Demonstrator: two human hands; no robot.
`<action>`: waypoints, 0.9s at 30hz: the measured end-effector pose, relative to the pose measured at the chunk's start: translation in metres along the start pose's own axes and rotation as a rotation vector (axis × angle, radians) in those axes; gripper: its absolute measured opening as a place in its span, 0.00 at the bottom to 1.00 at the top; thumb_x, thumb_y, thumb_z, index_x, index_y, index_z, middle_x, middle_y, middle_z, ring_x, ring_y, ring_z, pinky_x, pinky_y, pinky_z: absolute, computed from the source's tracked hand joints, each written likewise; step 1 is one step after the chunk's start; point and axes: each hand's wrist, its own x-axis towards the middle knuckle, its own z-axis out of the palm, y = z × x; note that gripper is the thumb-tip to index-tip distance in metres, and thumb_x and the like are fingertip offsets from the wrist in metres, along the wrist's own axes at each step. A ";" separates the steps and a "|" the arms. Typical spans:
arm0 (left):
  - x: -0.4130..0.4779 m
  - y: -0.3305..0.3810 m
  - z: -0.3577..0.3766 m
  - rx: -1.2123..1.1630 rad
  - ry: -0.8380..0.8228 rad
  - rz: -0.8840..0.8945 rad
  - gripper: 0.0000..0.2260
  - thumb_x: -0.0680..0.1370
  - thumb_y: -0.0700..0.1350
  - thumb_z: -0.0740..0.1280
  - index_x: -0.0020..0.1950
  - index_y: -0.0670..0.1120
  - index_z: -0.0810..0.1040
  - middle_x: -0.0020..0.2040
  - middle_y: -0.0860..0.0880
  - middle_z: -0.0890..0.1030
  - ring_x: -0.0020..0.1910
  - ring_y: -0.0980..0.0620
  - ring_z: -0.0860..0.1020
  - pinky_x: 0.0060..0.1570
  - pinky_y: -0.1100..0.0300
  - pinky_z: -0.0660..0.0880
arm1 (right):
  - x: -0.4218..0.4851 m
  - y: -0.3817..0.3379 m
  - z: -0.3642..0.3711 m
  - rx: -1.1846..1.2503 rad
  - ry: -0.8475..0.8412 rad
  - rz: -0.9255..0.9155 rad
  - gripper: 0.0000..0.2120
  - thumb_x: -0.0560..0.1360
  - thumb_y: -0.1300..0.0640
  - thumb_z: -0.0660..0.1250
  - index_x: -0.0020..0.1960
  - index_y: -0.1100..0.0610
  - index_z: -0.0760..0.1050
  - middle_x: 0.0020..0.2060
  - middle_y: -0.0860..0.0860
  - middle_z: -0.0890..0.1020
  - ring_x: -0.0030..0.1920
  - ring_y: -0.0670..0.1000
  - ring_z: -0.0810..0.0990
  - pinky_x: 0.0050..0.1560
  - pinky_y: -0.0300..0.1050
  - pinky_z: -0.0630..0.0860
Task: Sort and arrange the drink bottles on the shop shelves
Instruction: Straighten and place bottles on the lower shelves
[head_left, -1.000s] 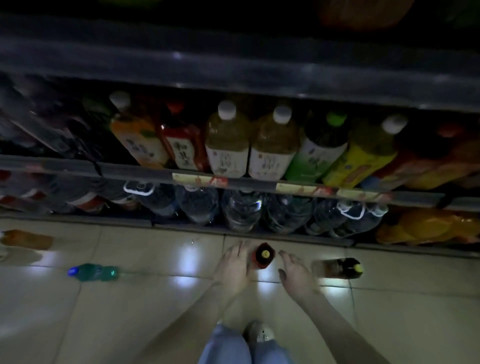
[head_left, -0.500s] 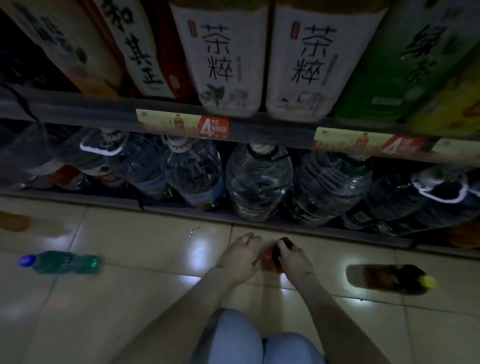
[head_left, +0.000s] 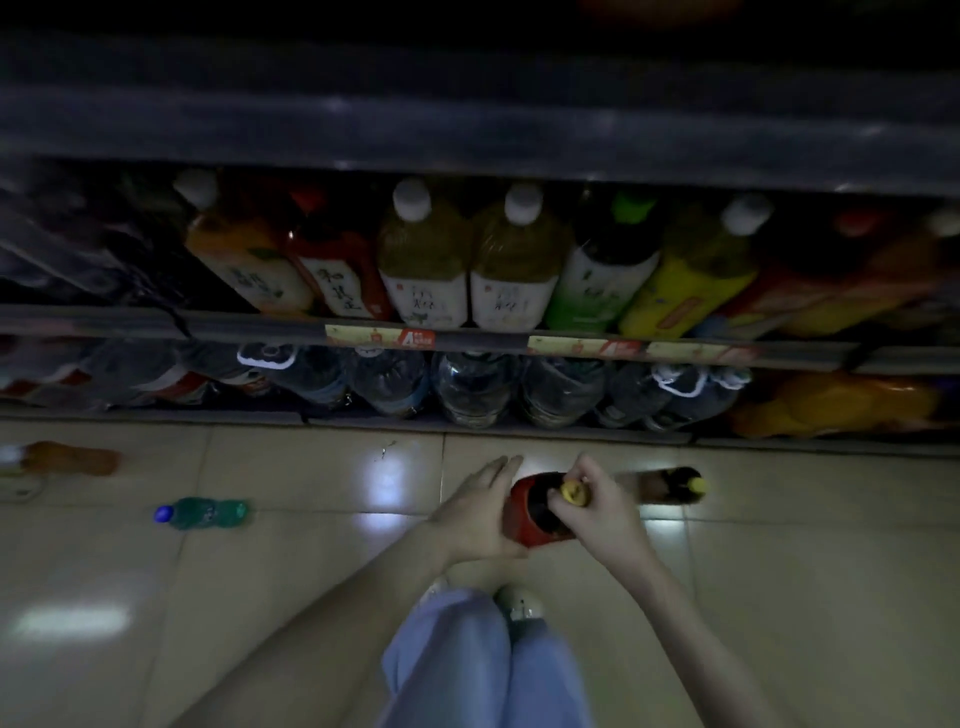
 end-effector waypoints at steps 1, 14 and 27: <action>-0.019 0.021 -0.009 -0.004 0.010 0.028 0.52 0.65 0.56 0.78 0.79 0.50 0.49 0.76 0.46 0.59 0.74 0.48 0.61 0.69 0.57 0.63 | -0.023 -0.023 -0.021 0.056 0.024 -0.002 0.13 0.70 0.60 0.72 0.38 0.53 0.66 0.28 0.46 0.71 0.30 0.43 0.70 0.33 0.42 0.66; -0.183 0.258 -0.125 -0.211 0.086 0.276 0.32 0.63 0.57 0.78 0.63 0.54 0.70 0.56 0.55 0.80 0.54 0.56 0.79 0.56 0.56 0.78 | -0.188 -0.173 -0.234 0.253 0.269 -0.016 0.25 0.71 0.38 0.68 0.62 0.50 0.72 0.46 0.46 0.78 0.48 0.47 0.78 0.44 0.40 0.73; -0.211 0.379 -0.141 0.287 0.450 0.310 0.31 0.61 0.64 0.70 0.57 0.50 0.67 0.45 0.55 0.78 0.42 0.51 0.77 0.40 0.56 0.76 | -0.212 -0.185 -0.294 0.301 0.319 -0.151 0.49 0.61 0.42 0.79 0.72 0.47 0.54 0.65 0.50 0.70 0.62 0.52 0.73 0.62 0.51 0.74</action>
